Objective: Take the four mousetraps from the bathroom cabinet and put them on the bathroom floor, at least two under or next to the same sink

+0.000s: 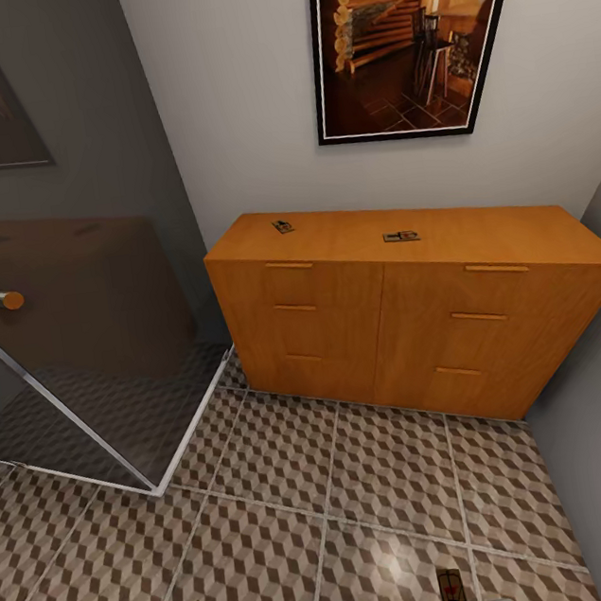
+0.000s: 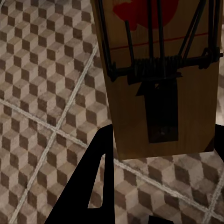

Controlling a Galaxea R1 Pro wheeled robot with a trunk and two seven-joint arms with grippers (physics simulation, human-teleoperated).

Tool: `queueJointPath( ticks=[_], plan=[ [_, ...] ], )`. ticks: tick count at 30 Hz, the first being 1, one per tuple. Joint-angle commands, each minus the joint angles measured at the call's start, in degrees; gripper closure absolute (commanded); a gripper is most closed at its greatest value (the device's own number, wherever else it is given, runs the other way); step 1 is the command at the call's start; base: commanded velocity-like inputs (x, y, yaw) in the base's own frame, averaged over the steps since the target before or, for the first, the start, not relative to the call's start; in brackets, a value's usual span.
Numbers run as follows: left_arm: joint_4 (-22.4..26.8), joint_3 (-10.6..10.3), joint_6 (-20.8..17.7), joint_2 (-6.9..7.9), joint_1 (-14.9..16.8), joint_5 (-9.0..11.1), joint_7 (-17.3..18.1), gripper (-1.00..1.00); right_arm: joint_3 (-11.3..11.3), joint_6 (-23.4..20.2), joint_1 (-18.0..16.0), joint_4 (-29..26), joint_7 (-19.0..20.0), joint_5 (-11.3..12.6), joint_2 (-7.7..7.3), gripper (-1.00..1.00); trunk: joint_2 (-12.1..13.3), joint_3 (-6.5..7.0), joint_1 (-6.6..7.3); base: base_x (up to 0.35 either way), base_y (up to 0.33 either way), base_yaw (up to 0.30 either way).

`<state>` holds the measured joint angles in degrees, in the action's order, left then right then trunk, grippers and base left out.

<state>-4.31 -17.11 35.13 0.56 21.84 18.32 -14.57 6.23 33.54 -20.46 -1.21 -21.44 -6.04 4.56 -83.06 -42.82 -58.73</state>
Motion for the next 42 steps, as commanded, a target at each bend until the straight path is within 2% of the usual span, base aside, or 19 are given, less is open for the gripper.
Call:
queueJointPath(
  ticks=[1,42],
  plan=[
    [-0.18,-0.47,0.20,-0.03,0.06,0.00,-0.46,1.00,0.18,0.03,-0.03,0.07,-0.27,-0.38,0.01,1.00,-0.02,-0.04,0.00,0.000,0.000,0.000],
    [-0.17,-0.47,0.20,-0.03,0.05,0.03,-0.46,1.00,0.18,0.03,-0.02,0.07,-0.27,-0.38,0.01,1.00,-0.02,-0.04,0.00,0.000,0.000,0.000]
  ],
)
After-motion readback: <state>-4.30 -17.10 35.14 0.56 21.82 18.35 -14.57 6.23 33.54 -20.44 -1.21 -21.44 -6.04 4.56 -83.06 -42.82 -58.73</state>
